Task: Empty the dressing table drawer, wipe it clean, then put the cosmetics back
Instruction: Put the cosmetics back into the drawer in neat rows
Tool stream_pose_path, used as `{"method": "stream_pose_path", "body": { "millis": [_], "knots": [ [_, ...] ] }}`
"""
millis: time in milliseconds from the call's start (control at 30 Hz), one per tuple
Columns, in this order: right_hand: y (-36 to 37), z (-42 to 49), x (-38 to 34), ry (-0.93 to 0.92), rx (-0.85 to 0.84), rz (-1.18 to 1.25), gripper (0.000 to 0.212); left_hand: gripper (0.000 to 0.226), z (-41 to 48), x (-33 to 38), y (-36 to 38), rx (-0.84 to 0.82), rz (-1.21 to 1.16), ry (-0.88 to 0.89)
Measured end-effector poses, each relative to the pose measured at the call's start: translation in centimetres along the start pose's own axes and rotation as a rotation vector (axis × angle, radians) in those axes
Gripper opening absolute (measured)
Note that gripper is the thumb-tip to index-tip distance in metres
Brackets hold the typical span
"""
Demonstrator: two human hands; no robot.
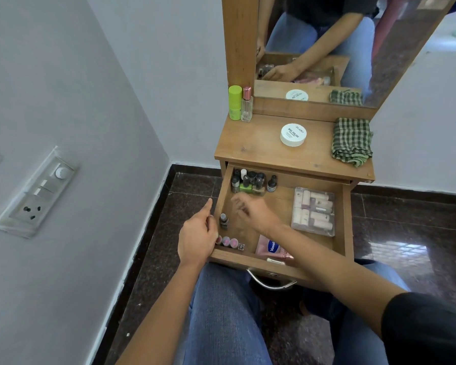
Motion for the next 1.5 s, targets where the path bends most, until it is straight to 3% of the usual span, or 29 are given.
{"method": "stream_pose_path", "body": {
  "millis": [167, 367, 600, 933, 1133, 1300, 1500],
  "knots": [
    [-9.2, 0.7, -3.7, -0.226, 0.4, -0.041, 0.023, 0.043, 0.0, -0.1, 0.0, -0.006, 0.007, -0.002],
    [-18.6, 7.9, -4.3, -0.022, 0.621, 0.108, 0.033, 0.043, 0.0, 0.1, 0.2, -0.049, 0.038, -0.005],
    [-19.1, 15.9, -3.0, 0.154, 0.462, 0.155, 0.049, 0.043, 0.1, 0.2, 0.2, -0.06, 0.058, 0.002],
    [-17.6, 16.6, -1.9, 0.209, 0.55, 0.245, 0.027, 0.044, 0.1, 0.3, 0.1, -0.07, 0.053, -0.001],
    [-17.6, 8.4, -4.6, -0.019, 0.566, 0.218, 0.023, 0.044, 0.1, 0.4, 0.1, -0.075, 0.052, -0.007],
    [-12.0, 0.2, -6.2, -0.127, 0.302, 0.17, 0.027, 0.044, 0.1, 0.5, 0.0, -0.071, 0.065, -0.017],
    [-3.7, -1.9, -1.4, 0.036, 0.083, 0.106, 0.024, 0.043, -0.1, 0.7, -0.1, -0.055, 0.071, -0.004]
  ]
}}
Point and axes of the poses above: each hand's wrist, its own z-axis towards the middle knuckle, its own y-axis out of the palm, x = y × z, the point moved 8 cm from there along z, towards the middle knuckle, and after that the axes turned 7 degrees about y, right-handed, at the moved point
